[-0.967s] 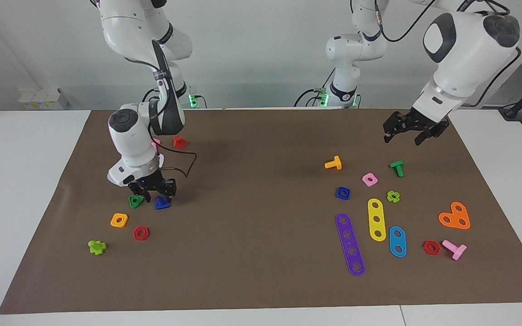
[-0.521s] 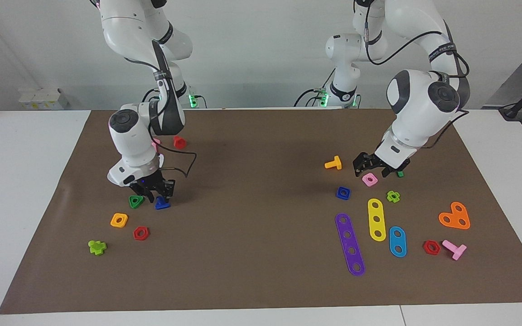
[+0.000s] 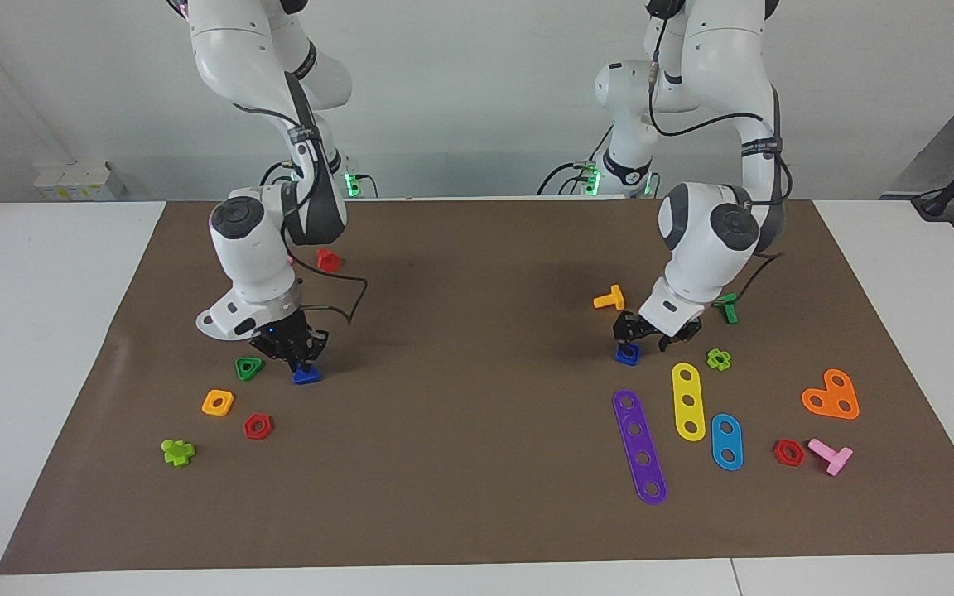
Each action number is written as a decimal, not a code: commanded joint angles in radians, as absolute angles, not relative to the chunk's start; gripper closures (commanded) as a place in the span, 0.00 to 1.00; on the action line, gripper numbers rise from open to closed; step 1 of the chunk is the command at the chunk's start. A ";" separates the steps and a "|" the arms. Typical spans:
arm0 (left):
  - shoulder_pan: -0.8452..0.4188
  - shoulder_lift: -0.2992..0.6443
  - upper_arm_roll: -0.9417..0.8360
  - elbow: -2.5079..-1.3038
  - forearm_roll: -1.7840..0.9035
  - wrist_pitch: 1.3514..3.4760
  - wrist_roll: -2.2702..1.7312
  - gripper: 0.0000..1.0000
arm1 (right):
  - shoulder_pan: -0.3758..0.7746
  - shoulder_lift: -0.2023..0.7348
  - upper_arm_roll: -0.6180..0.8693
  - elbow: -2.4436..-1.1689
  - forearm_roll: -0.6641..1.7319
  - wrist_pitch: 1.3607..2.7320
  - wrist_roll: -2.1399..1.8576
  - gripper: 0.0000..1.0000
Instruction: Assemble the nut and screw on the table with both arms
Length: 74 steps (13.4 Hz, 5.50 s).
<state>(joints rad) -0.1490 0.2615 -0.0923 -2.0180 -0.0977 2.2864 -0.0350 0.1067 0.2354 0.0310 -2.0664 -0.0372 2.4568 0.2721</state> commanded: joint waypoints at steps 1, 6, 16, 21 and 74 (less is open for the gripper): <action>-0.163 0.264 -0.077 -2.034 -0.100 2.319 0.111 0.17 | 0.178 0.259 0.035 -1.991 -0.015 2.424 0.420 1.00; -0.167 0.293 -0.077 -2.037 -0.101 2.372 0.241 0.24 | 0.362 0.392 0.032 -1.771 -0.021 2.329 0.726 1.00; -0.175 0.290 -0.074 -2.045 -0.100 2.290 0.298 1.00 | 0.548 0.511 0.029 -1.658 -0.070 2.289 0.991 1.00; -0.222 0.317 -0.075 -1.904 -0.101 2.221 -0.094 1.00 | 0.529 0.491 0.029 -1.667 -0.081 2.283 0.965 0.00; -0.092 0.056 -0.063 -1.696 0.012 1.655 -0.067 0.01 | 0.032 -0.046 0.026 -1.695 0.026 1.703 0.166 0.00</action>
